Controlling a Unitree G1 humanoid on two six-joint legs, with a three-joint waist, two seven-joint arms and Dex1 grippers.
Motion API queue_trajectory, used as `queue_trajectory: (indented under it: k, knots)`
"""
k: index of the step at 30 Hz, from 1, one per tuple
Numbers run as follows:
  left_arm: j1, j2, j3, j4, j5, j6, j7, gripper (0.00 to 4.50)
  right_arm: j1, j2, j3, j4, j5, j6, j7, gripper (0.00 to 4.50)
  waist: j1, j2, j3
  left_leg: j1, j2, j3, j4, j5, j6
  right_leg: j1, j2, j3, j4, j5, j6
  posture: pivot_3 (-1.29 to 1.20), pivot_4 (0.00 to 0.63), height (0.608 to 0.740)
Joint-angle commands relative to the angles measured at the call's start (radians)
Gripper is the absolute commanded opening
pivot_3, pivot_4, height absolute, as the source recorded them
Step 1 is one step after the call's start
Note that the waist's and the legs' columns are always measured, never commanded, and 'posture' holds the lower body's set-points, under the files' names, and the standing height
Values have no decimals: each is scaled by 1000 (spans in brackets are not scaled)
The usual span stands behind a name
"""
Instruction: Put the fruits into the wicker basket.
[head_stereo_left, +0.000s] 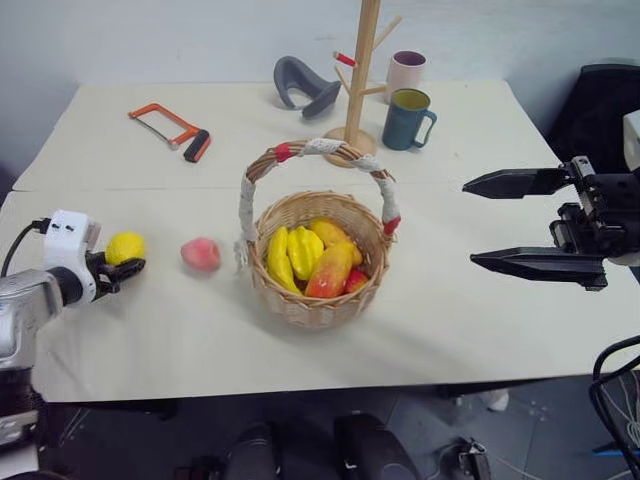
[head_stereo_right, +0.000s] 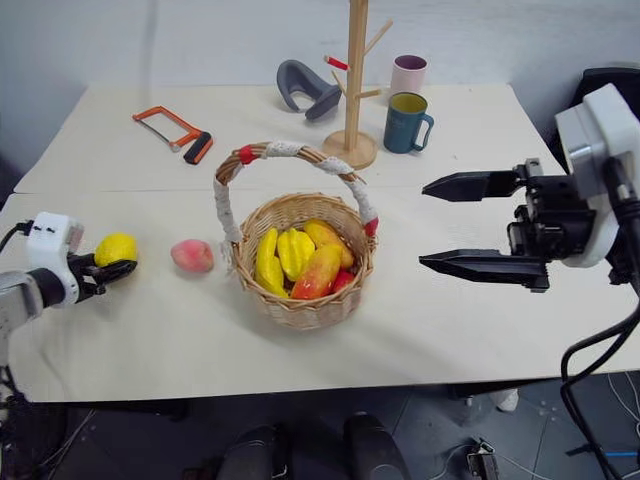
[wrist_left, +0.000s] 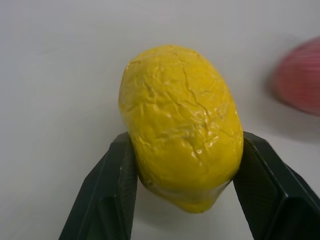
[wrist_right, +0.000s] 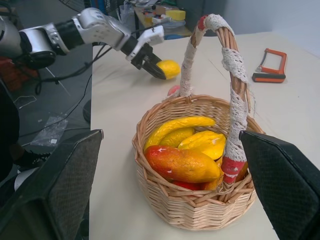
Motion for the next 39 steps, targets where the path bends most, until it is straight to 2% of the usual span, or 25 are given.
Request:
queue_trajectory:
  k: [1,4,5,7,9,12,14,17,21,24,26,29,32,35,37,39]
  knots:
    - [69,67,134,-230,-184,-8,-240,2314,38,-18,-74,-16,16,8,-23,4500,0,0,0,-1,0,0,0,0,0,0,0,0,-1,0,0,0,150,740]
    - [77,115,164,-315,-300,36,-347,2314,76,-14,-104,-38,34,21,-46,4500,10,0,0,-1,0,-1,0,-3,3,1,0,0,-2,0,0,0,150,740]
    - [45,131,151,-370,-393,42,-421,2314,105,-5,-134,-55,55,40,-70,4500,11,0,0,0,0,-1,0,-3,3,1,0,0,-2,0,0,0,150,740]
    - [-73,129,52,-405,-480,79,-428,2314,156,11,-180,-87,87,61,-108,4500,25,0,0,1,0,-1,0,-3,4,2,0,0,-2,0,0,0,150,740]
    - [-180,104,-73,-398,-442,85,-373,2314,193,20,-203,-118,99,63,-138,4500,32,1,0,2,-1,-2,1,-2,4,6,1,0,-2,0,0,0,150,740]
    - [-339,28,-310,-374,-300,89,-259,2314,247,38,-257,-166,136,73,-194,4500,30,2,0,4,-3,-2,1,-1,6,8,1,1,-3,1,1,0,150,740]
    - [-418,-52,-387,-344,-256,112,-173,2314,276,42,-291,-187,161,77,-223,4500,29,2,0,4,-4,-2,2,0,8,8,1,2,-3,2,4,0,150,740]
    - [-498,-202,-427,-312,-218,157,-13,2314,323,44,-334,-218,191,81,-257,4500,26,1,0,2,-5,-2,3,0,9,8,1,4,-4,3,6,0,150,740]
    - [-474,-234,-417,-362,-230,186,12,3596,364,43,-366,-245,218,79,-286,4500,22,1,0,2,-4,-1,3,2,6,7,3,4,-4,3,8,0,150,740]
    - [-415,-179,-356,-388,-272,153,-81,4446,364,32,-359,-256,240,75,-317,4500,21,1,0,2,-3,-2,2,4,1,7,4,4,-4,2,7,0,150,740]
    - [-363,-130,-298,-405,-315,126,-165,4446,358,25,-353,-257,250,74,-332,4500,20,1,0,2,-3,-1,1,5,0,6,4,4,-4,2,7,0,150,740]
    - [-211,-7,-163,-420,-381,61,-391,4446,331,14,-318,-251,261,71,-353,4500,18,1,0,2,-3,-2,2,5,0,7,3,4,-4,2,7,0,150,740]
    - [-81,74,-65,-372,-362,-9,-501,4446,308,8,-283,-246,257,64,-359,4500,21,1,0,3,-3,-1,2,5,0,7,2,4,-4,2,6,0,150,740]
    - [-47,98,-20,-245,-300,-61,-477,4446,284,2,-259,-234,253,62,-357,4500,32,1,0,3,-5,-4,2,1,8,8,0,3,-4,2,5,0,150,740]
    - [-56,96,-55,-75,-166,-138,-380,4446,250,0,-224,-226,244,54,-365,4500,32,1,0,2,-5,-5,2,1,9,8,0,2,-5,2,5,0,150,740]
    - [-64,84,-84,9,-84,-218,-338,4446,230,1,-206,-221,241,52,-371,4500,27,1,0,3,-5,-4,1,2,10,8,-2,3,-5,2,4,0,150,740]
